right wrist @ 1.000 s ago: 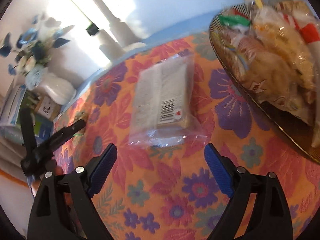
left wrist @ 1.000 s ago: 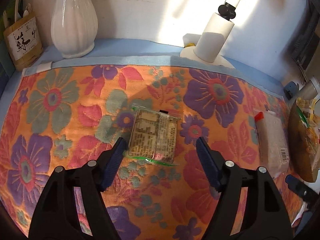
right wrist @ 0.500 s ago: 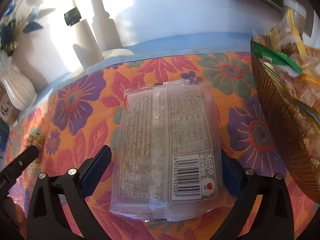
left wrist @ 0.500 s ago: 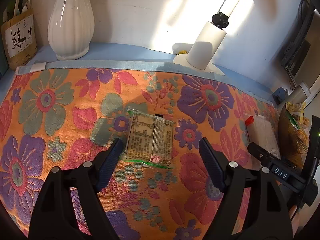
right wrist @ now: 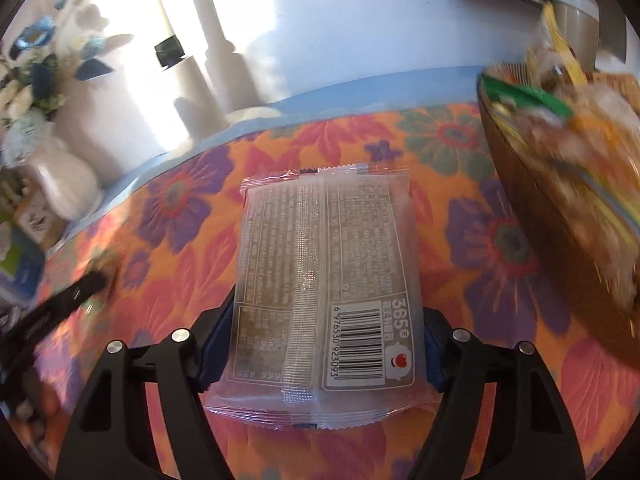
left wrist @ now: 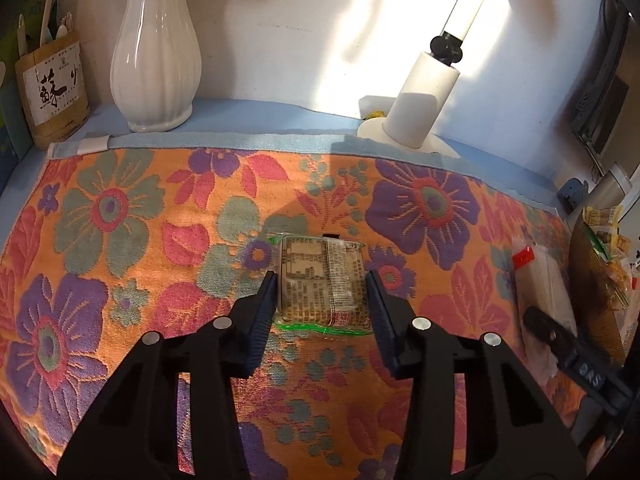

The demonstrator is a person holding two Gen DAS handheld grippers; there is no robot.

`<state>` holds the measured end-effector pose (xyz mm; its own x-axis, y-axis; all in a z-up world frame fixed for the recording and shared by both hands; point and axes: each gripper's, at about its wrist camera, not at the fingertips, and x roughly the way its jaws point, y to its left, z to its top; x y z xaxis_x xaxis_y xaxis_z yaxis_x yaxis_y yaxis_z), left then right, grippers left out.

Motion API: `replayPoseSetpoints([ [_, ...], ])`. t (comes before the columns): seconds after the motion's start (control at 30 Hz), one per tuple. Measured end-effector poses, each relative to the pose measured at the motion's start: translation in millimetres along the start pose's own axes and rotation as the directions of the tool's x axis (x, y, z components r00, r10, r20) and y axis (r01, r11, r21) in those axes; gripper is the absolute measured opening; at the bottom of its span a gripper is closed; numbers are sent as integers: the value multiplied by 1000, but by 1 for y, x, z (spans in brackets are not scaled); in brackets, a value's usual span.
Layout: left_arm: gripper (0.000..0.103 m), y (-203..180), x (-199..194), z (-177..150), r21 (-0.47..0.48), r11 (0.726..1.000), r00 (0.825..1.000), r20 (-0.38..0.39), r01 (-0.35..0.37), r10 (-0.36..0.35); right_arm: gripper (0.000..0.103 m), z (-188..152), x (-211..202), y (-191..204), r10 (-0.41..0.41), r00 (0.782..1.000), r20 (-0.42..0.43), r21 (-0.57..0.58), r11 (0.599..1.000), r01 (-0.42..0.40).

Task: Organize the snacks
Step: 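Grasp the small green-edged biscuit pack with the left gripper while the right grasps the clear bread bag, then carry both packs over the brown glass bowl and open both grippers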

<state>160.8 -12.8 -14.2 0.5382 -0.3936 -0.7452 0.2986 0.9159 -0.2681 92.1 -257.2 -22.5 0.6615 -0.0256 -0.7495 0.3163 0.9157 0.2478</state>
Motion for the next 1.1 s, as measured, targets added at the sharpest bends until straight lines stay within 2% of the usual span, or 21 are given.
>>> replayPoseSetpoints([
  [0.27,44,-29,-19,-8,108,993,998,59,-45,39,73,-55,-49,-13,83,996,-44,-56,995,-85],
  [0.37,44,-53,-36,-11,152,988,998,55,18,-27,73,-75,-68,-26,141,987,-74,-69,987,-146],
  [0.47,44,-83,-60,-10,194,976,992,61,96,-110,72,-91,-95,-51,228,970,-83,-29,972,-231],
  [0.57,44,-122,-87,-7,237,953,975,73,187,-210,72,-92,-123,-75,277,960,-48,5,961,-277],
  [0.67,44,-166,-103,-2,292,928,961,81,233,-266,72,-80,-154,-98,308,951,15,37,951,-309],
  [0.77,44,-212,-111,2,348,894,943,69,284,-326,72,-55,-186,-122,299,949,103,33,952,-303],
  [0.87,44,-254,-109,7,375,859,922,31,348,-386,72,-23,-210,-147,232,955,186,25,970,-241],
  [0.93,44,-274,-102,13,362,839,901,-5,407,-434,72,5,-215,-166,163,963,216,47,983,-177],
  [1.1,44,-307,-75,26,315,811,866,-86,493,-493,73,70,-201,-198,45,979,197,97,993,-65],
])
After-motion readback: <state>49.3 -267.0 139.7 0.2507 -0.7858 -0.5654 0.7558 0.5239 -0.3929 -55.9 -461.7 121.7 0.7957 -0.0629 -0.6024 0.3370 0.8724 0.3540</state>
